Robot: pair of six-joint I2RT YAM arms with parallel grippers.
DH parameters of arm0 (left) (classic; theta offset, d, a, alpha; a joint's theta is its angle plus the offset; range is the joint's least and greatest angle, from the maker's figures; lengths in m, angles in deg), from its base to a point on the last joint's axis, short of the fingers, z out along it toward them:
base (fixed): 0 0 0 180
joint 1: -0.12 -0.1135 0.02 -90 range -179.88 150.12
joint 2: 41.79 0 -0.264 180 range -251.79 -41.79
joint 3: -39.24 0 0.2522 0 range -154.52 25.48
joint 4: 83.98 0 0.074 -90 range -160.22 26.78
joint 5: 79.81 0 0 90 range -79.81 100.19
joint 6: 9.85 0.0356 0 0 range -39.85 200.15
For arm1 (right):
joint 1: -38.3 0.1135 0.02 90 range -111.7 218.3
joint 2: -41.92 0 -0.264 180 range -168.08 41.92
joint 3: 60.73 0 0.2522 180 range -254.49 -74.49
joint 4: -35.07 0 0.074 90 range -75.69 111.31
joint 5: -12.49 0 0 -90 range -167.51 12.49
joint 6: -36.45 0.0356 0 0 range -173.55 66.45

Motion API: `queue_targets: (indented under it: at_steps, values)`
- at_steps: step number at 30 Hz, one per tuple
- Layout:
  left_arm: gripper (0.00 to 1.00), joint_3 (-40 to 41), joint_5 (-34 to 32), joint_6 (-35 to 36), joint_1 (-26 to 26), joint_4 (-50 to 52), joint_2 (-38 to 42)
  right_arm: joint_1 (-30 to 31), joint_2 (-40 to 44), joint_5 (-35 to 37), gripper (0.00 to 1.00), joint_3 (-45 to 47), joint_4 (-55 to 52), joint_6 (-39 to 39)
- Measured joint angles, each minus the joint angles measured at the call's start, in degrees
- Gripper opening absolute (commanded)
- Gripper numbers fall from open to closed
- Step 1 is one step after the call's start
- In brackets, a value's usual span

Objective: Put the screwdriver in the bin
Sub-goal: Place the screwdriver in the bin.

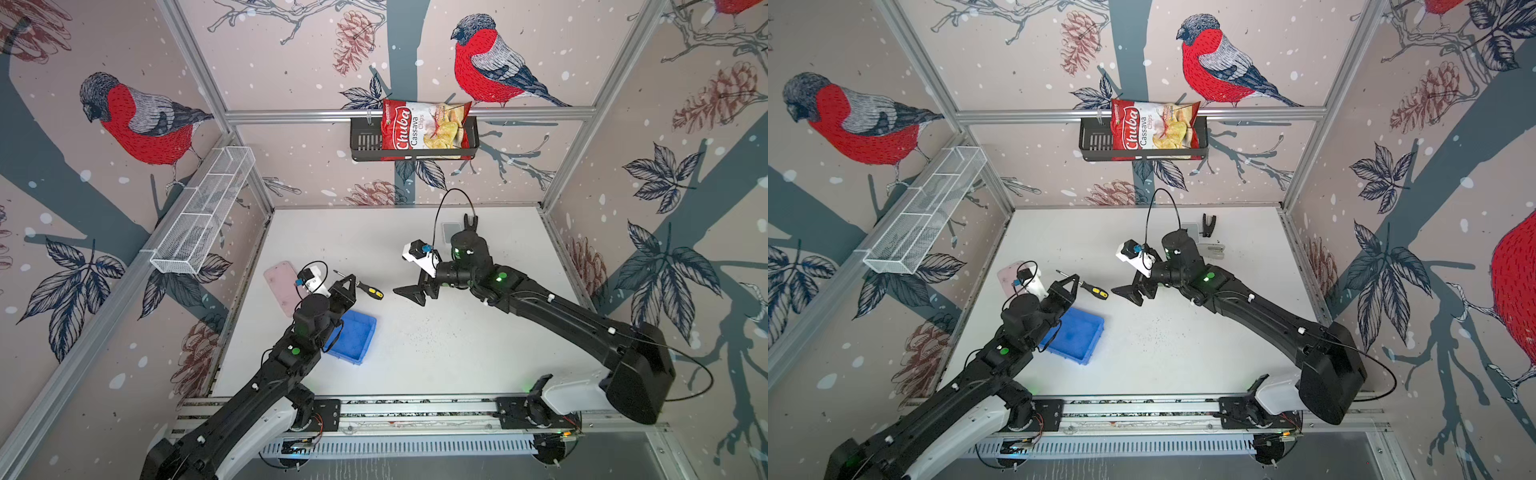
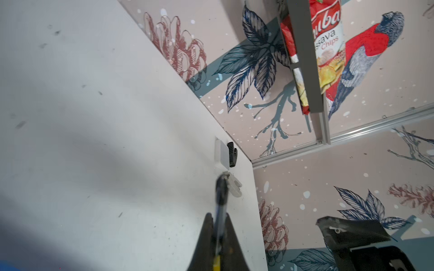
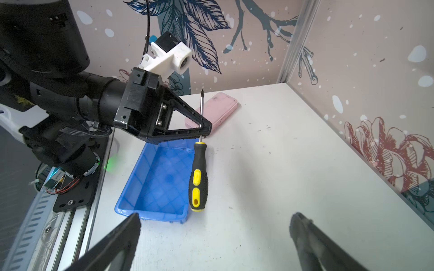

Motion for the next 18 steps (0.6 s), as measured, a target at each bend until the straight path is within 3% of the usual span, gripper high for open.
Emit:
queue_targets:
  at_steps: [18]
  values:
    - [0.00,-1.6,-7.2,-11.6,-1.1,28.6,7.8,7.0,-4.9,1.2,1.00,-0.9,-2.0,-6.7]
